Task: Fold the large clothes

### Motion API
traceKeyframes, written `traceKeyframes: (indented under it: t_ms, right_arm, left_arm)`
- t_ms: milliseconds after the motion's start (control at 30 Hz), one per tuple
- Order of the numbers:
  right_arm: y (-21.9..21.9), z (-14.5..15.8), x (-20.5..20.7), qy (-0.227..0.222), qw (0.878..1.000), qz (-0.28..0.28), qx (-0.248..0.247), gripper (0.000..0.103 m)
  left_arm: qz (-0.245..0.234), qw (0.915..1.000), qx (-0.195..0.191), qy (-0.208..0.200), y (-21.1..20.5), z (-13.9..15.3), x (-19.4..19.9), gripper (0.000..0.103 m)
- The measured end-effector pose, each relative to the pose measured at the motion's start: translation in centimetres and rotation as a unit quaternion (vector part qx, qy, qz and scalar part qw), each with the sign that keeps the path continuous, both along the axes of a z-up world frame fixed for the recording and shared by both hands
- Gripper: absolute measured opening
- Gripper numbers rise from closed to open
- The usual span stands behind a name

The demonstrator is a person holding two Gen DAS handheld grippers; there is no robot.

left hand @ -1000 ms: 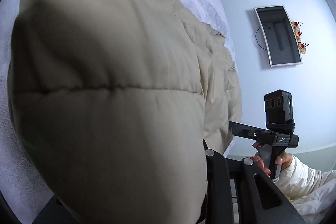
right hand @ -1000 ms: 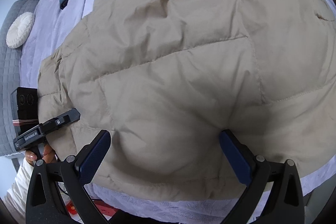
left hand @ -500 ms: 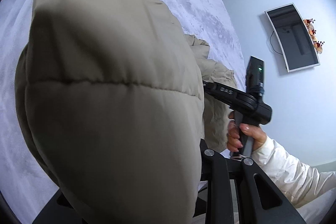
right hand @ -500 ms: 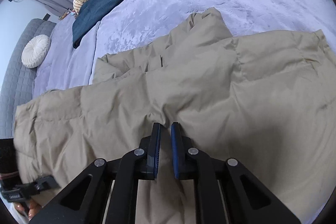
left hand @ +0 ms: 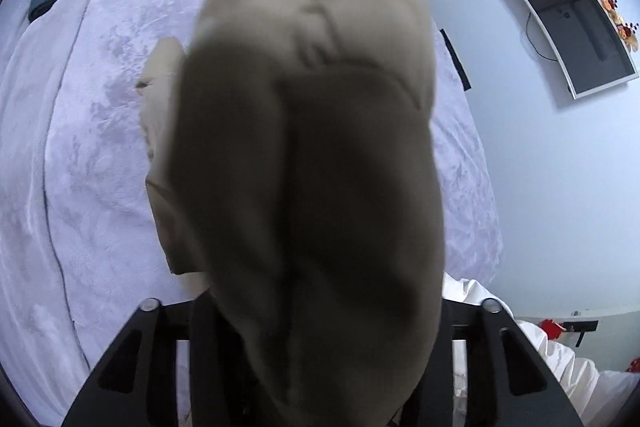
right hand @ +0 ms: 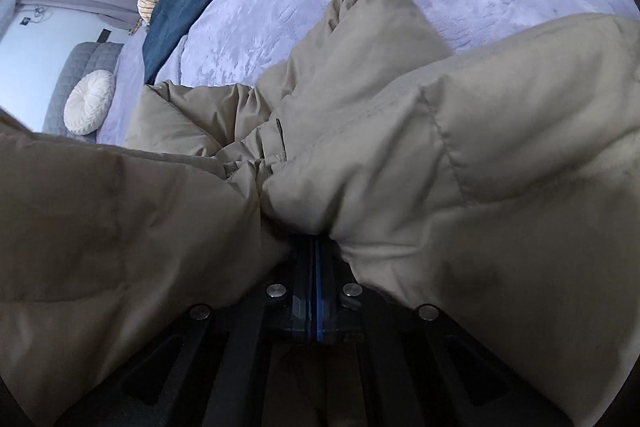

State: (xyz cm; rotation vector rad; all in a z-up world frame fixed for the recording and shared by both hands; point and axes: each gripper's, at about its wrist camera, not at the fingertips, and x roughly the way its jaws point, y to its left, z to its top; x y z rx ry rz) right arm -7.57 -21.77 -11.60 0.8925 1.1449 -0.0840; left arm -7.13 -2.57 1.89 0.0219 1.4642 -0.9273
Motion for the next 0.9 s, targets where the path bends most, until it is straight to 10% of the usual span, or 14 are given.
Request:
traceKeyframes:
  t_ms: [200, 400, 600, 700, 733, 900]
  right_arm:
    - [-3.6, 3.0, -10.1, -0.029, 0.998, -0.059, 0.021, 0.004]
    - [-5.2, 3.2, -18.0, -0.032, 0.990, -0.131, 0.036, 0.004]
    - [-5.5, 3.6, -23.0, -0.017, 0.981, -0.187, 0.040, 0.005]
    - [-5.2, 5.4, -25.7, -0.020, 0.975, -0.217, 0.031, 0.041]
    - [-5.0, 6.2, -26.6, -0.026, 0.974, -0.226, 0.026, 0.067]
    - [-2.9, 10.1, -28.7, -0.086, 0.974, -0.205, 0.036, 0.083]
  left_arm:
    - [-0.063, 0.9952, -0.039, 0.063, -4.8, -0.9, -1.4, 0.080]
    - [-0.115, 0.9716, -0.108, 0.176, -9.0, -5.4, -2.7, 0.080]
    - [-0.114, 0.9794, -0.090, 0.141, -13.7, -8.8, -3.6, 0.080]
    - [-0.114, 0.9864, -0.076, 0.091, -16.7, -8.4, -5.8, 0.080]
    - [-0.115, 0.9878, -0.072, 0.077, -17.0, -8.6, -5.5, 0.080]
    - [-0.123, 0.9905, -0.058, 0.025, -17.3, -8.4, -5.3, 0.080]
